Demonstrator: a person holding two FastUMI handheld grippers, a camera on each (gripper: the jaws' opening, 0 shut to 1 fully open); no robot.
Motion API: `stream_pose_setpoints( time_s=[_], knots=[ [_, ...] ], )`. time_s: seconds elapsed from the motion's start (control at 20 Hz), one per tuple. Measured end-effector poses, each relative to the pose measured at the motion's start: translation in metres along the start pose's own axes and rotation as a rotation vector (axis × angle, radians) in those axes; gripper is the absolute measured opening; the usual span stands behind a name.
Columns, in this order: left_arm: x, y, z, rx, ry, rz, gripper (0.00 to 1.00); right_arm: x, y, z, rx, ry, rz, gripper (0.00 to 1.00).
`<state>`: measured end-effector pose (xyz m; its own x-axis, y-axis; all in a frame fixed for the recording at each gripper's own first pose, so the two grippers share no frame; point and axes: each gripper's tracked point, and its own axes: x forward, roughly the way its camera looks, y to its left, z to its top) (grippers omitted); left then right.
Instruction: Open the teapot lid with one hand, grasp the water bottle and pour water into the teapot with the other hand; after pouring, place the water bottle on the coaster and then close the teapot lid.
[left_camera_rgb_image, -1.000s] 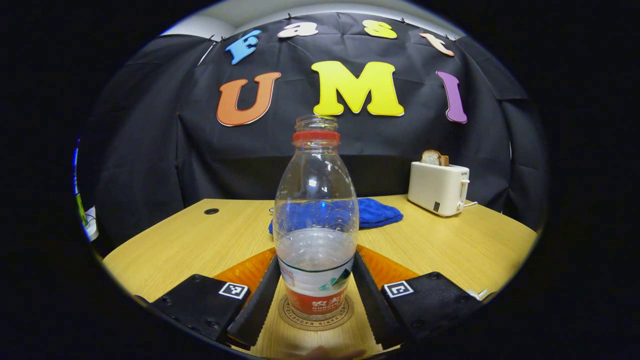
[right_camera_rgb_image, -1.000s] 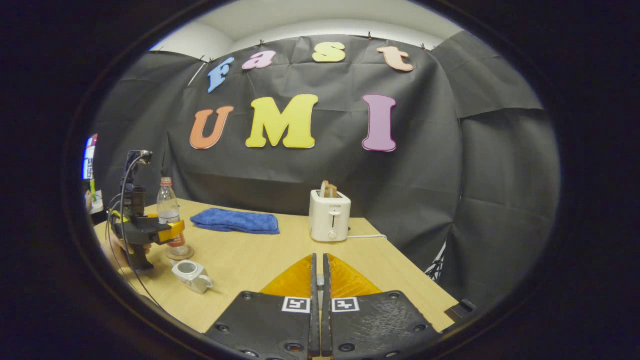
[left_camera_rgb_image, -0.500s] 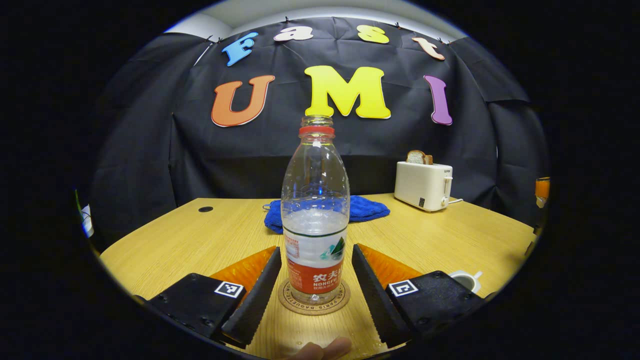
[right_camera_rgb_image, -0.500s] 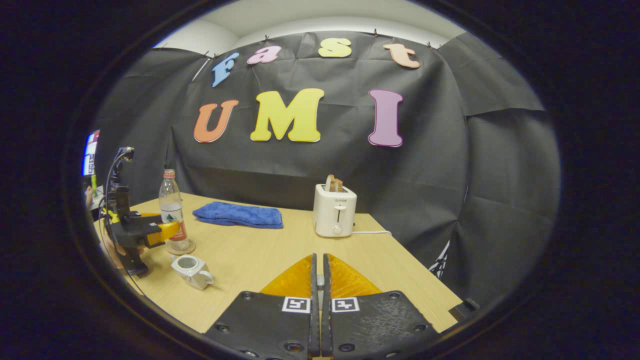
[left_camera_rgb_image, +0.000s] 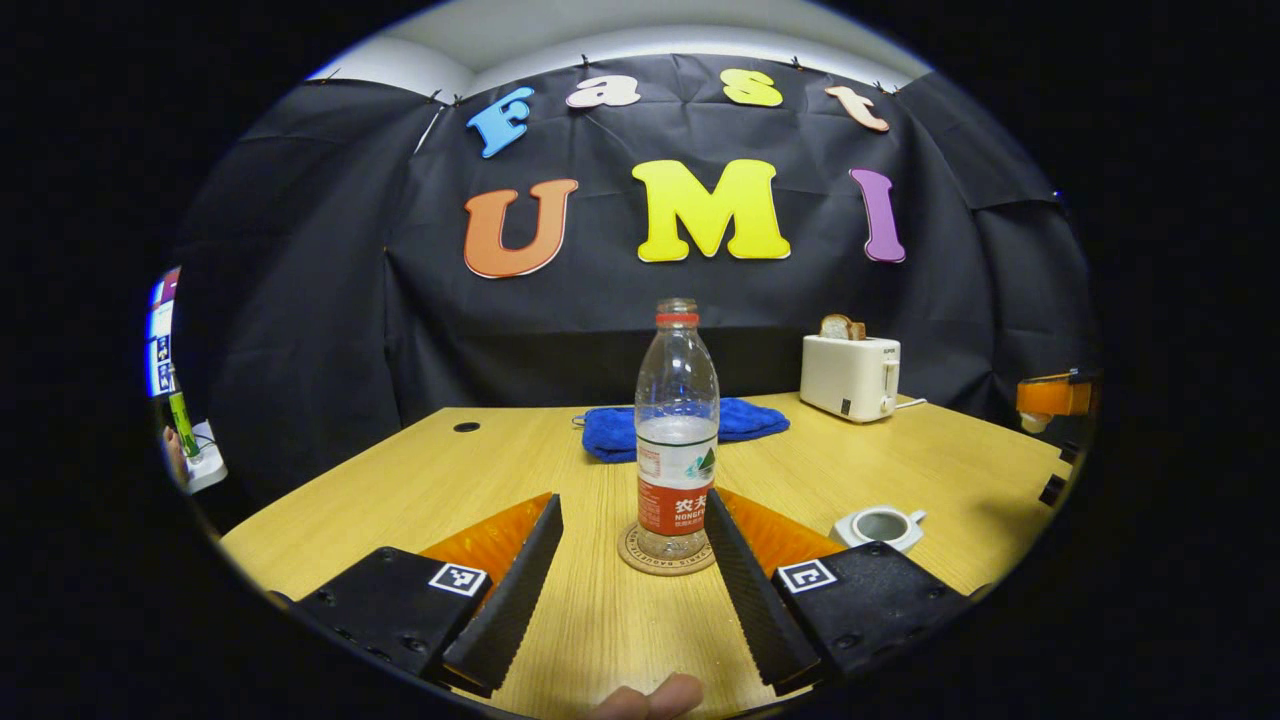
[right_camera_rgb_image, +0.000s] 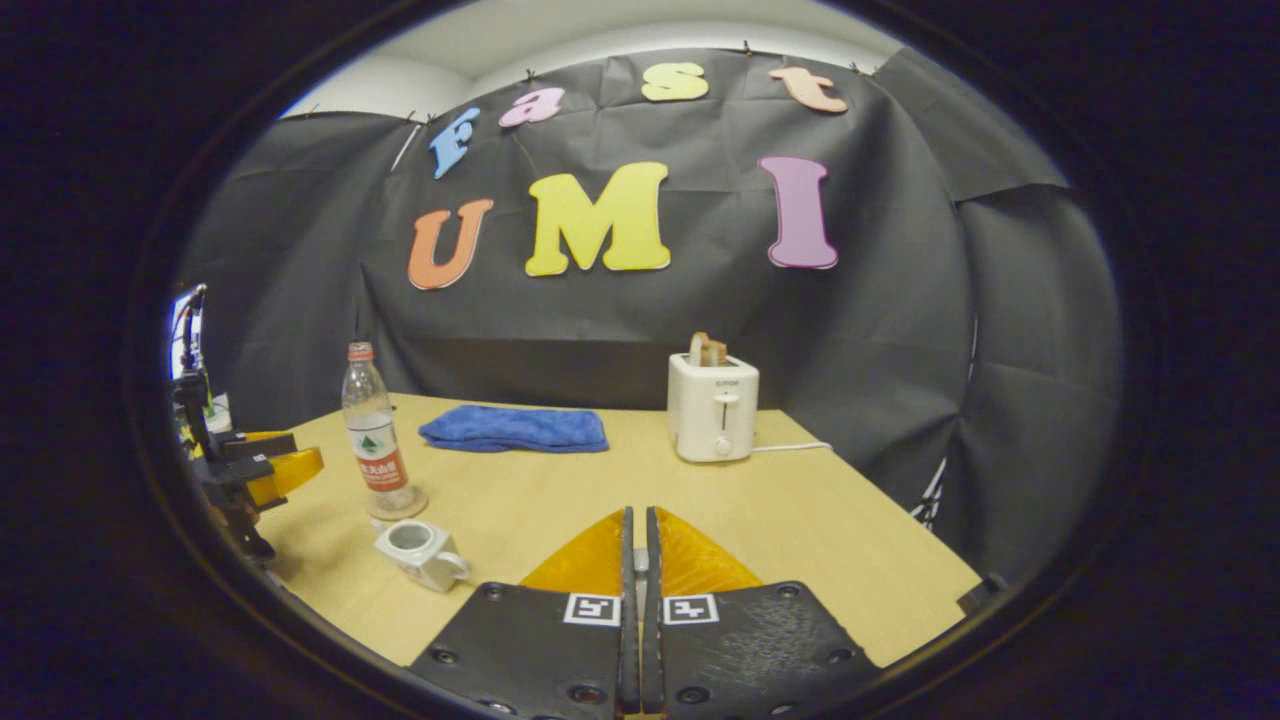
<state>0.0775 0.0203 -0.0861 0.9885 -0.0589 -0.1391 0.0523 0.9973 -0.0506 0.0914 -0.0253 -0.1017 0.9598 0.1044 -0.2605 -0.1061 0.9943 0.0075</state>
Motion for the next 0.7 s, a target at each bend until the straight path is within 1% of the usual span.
stream_pose_setpoints(
  time_s=[0.05,0.15,0.25,0.3,0.35,0.45,0.5,0.65,0.7],
  knots=[
    [-0.007,0.003,0.008,-0.017,-0.006,0.008,0.9,0.003,0.011,0.002,0.0,-0.003,0.024,0.01],
    [-0.02,0.004,0.019,-0.039,-0.017,-0.006,0.9,0.008,0.03,0.009,0.001,-0.019,0.055,0.01],
    [-0.032,0.008,0.028,-0.031,-0.028,-0.007,0.9,0.014,0.052,0.014,0.008,-0.031,0.095,0.0],
    [-0.037,0.015,0.032,-0.021,-0.031,0.002,0.9,0.017,0.063,0.016,0.015,-0.031,0.119,0.04],
    [-0.041,0.018,0.034,-0.017,-0.03,0.006,0.89,0.02,0.075,0.018,0.022,-0.033,0.146,0.04],
    [-0.053,0.016,0.041,-0.014,-0.036,-0.027,0.89,0.029,0.094,0.02,0.024,-0.031,0.174,0.04],
    [-0.061,0.021,0.046,-0.007,-0.055,-0.03,0.89,0.034,0.103,0.02,0.022,-0.032,0.186,0.05],
    [-0.075,0.048,0.059,0.004,-0.065,0.022,0.9,0.049,0.128,0.006,0.019,-0.007,0.212,0.04],
    [-0.08,0.051,0.065,-0.002,-0.082,0.023,0.9,0.053,0.134,0.001,0.02,0.006,0.214,0.04]
  ],
)
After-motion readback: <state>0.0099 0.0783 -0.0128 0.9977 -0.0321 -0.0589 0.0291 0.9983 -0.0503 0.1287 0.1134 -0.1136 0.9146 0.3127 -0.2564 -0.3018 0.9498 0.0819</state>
